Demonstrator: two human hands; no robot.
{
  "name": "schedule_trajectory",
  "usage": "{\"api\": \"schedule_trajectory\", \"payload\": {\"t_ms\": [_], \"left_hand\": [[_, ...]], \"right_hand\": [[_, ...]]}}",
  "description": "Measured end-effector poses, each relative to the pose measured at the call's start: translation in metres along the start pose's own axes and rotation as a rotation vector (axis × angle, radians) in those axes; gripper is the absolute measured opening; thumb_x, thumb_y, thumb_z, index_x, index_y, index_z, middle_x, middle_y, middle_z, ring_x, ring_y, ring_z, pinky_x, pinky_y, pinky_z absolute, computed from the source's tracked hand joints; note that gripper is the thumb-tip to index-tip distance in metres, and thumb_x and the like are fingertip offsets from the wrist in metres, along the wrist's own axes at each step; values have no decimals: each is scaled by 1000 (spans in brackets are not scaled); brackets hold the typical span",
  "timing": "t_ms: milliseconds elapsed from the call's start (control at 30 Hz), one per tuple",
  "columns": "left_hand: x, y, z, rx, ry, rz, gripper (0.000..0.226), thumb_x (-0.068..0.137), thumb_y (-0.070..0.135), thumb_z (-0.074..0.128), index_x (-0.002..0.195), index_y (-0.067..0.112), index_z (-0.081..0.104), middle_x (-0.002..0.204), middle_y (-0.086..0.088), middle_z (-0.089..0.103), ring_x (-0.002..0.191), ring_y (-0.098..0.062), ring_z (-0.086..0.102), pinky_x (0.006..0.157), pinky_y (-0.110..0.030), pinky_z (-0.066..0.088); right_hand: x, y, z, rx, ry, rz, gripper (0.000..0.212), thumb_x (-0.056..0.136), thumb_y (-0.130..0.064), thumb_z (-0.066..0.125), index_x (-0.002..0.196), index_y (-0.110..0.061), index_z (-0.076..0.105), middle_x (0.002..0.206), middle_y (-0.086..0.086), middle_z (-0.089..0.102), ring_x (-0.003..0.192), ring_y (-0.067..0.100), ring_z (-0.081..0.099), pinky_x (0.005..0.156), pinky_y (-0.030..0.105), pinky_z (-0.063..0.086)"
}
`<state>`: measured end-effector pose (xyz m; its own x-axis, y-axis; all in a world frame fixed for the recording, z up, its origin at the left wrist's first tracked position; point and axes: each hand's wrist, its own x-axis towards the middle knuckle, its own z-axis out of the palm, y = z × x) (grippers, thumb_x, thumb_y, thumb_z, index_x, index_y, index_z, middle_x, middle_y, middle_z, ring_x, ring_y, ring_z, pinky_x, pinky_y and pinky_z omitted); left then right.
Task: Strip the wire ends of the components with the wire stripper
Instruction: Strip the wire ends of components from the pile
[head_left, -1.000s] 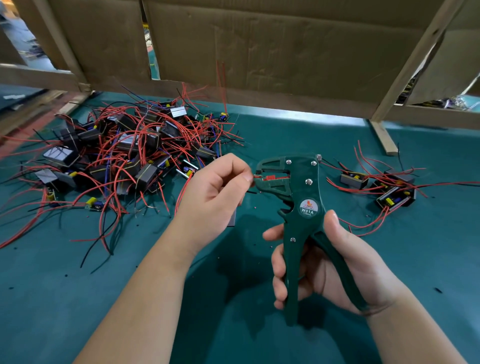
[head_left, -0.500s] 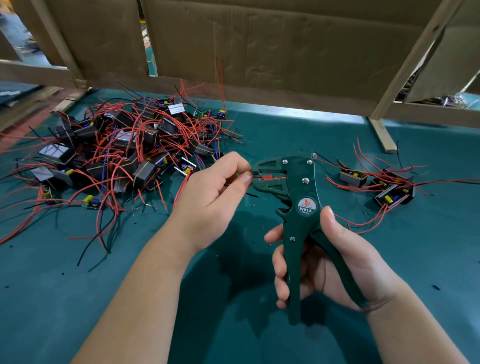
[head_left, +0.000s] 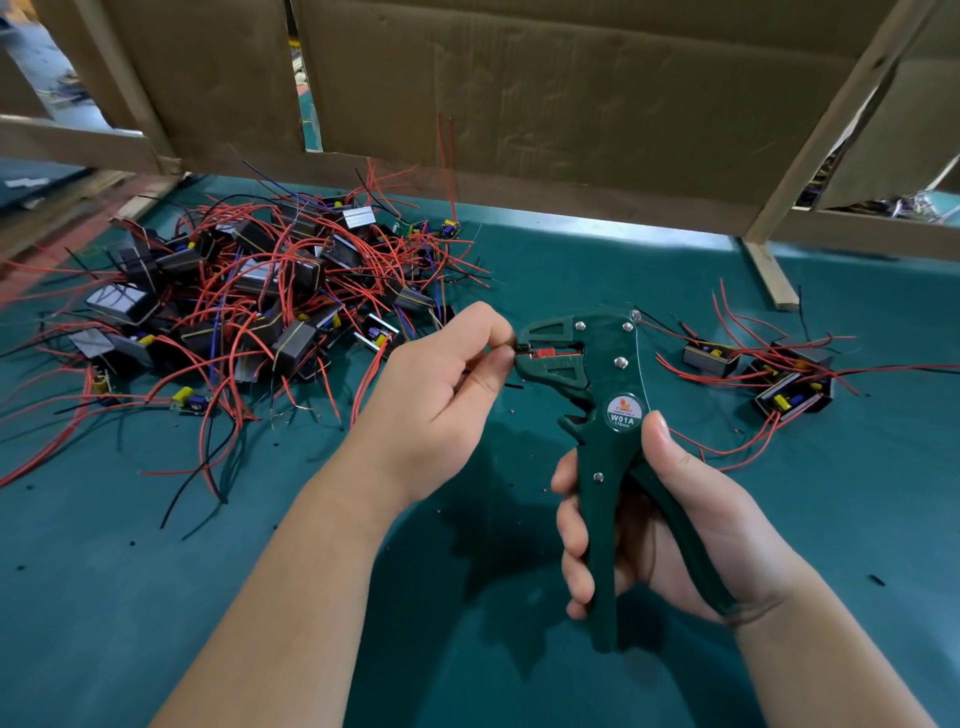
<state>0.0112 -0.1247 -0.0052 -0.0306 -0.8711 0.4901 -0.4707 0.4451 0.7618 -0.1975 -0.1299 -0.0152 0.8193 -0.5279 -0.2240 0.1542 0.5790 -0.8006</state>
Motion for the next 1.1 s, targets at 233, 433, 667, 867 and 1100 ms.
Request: {"api": "schedule_trajectory", "payload": {"t_ms": [233, 433, 667, 867, 1100], "left_hand": [[0, -2, 3, -7, 12, -1, 14, 96, 16, 45, 84, 23, 45, 60, 9, 35, 51, -6, 27, 49, -15, 24], [-1, -3, 4, -33, 5, -17, 12, 97, 19, 42, 85, 23, 45, 59, -2, 36, 50, -7, 27, 46, -21, 26], [0, -1, 5, 3, 35, 18, 15, 98, 19, 42, 85, 27, 44, 63, -8, 37, 51, -11, 27, 48, -23, 27], [1, 0, 5, 98, 61, 71, 15, 98, 17, 43, 85, 24, 43, 66, -5, 37, 53, -12, 27, 49, -21, 25], [2, -4, 5, 184, 56, 80, 13, 98, 19, 44, 86, 23, 43, 64, -5, 40, 53, -19, 32, 49, -26, 28]], "right_hand": [[0, 0, -1, 0, -10, -2, 66, 74, -67, 67, 103, -9, 68, 83, 18, 64, 68, 34, 64, 69, 50, 56], [0, 0, -1, -8, -8, 0, 65, 72, -68, 68, 102, -10, 69, 83, 18, 65, 68, 34, 65, 69, 51, 54], [0, 1, -1, 24, -35, -6, 63, 76, -67, 64, 103, -10, 67, 84, 17, 64, 69, 34, 64, 71, 51, 54], [0, 1, 0, 30, -19, -2, 63, 75, -68, 65, 99, -10, 67, 81, 17, 63, 66, 32, 64, 68, 48, 55], [3, 5, 6, 9, 70, -51, 66, 68, -72, 67, 91, -11, 67, 74, 18, 60, 59, 31, 61, 61, 46, 53]]}}
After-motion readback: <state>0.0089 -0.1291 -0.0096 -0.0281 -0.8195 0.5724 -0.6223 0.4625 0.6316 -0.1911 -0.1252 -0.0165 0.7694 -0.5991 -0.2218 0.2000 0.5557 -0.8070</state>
